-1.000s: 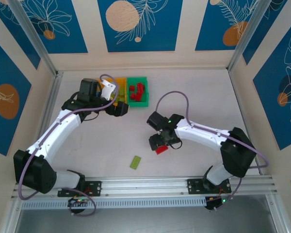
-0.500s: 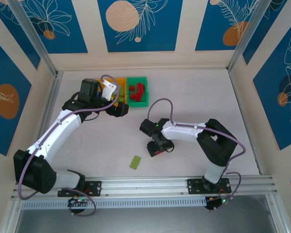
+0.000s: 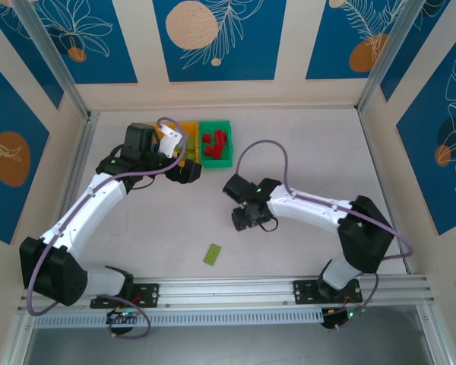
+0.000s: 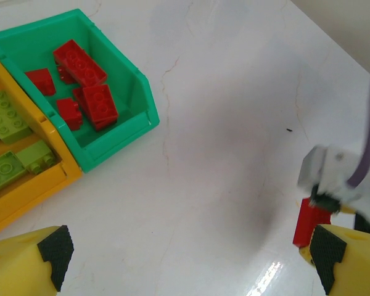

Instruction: Sort the legos into containers by color

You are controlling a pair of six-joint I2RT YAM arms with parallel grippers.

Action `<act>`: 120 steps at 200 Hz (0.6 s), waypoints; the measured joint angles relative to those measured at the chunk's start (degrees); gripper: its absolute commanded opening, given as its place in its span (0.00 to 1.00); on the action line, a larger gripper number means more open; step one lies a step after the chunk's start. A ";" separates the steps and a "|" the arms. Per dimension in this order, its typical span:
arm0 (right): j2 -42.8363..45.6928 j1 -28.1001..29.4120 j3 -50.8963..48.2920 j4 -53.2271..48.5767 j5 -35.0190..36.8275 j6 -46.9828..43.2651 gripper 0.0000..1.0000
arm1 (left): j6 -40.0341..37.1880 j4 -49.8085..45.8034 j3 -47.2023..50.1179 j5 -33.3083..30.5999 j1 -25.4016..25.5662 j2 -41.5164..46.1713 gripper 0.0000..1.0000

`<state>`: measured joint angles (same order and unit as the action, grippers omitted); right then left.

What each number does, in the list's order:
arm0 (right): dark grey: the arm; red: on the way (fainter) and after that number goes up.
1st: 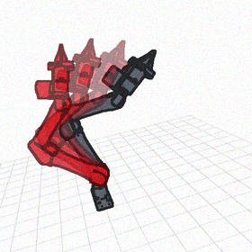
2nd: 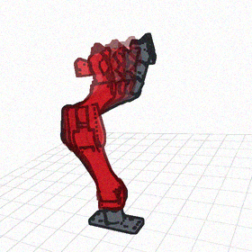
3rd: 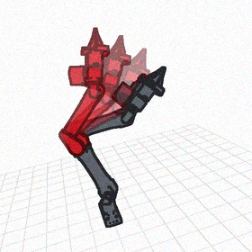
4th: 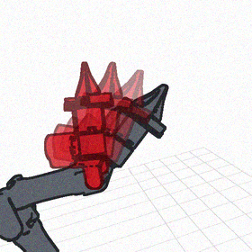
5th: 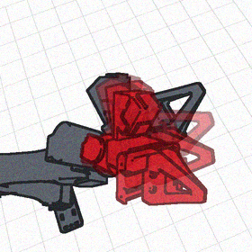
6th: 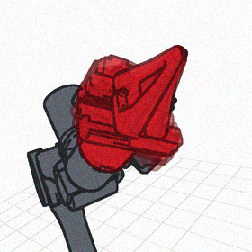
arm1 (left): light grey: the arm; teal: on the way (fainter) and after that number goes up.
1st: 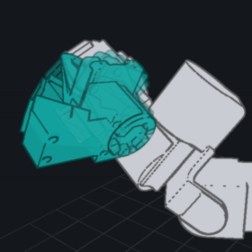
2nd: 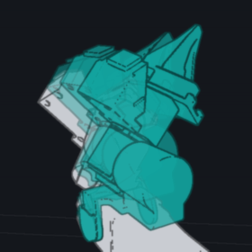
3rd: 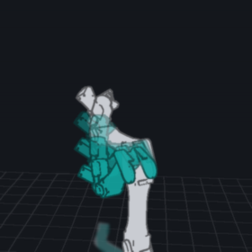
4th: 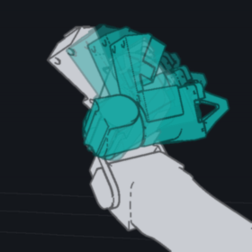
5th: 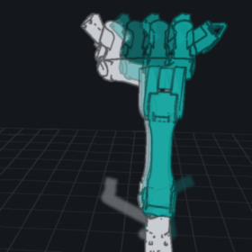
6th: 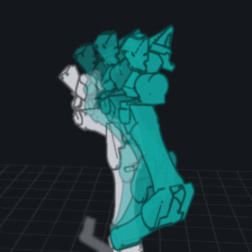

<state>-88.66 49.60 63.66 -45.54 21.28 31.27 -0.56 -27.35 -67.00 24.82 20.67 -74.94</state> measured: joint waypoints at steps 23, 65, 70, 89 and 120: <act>2.82 -4.09 4.31 3.23 -0.76 0.68 0.52 | -0.13 0.52 0.20 0.76 0.04 0.98 1.00; 1.36 -11.72 10.36 11.30 -6.03 1.29 0.52 | -1.64 1.25 0.39 4.79 1.55 1.73 1.00; 0.28 -12.35 11.56 11.91 -6.58 1.27 0.52 | -1.84 1.25 0.39 5.18 1.81 1.81 1.00; -5.40 -14.05 17.22 14.29 -7.80 0.74 0.52 | -2.54 1.25 0.42 6.38 2.62 2.54 1.00; -17.66 -15.52 28.92 15.82 -7.98 -1.66 0.52 | -2.60 0.98 0.44 4.96 3.39 3.98 1.00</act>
<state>-106.32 34.09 92.58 -29.71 13.30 29.61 -3.16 -26.37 -66.57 29.78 24.05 -70.96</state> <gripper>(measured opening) 0.571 0.998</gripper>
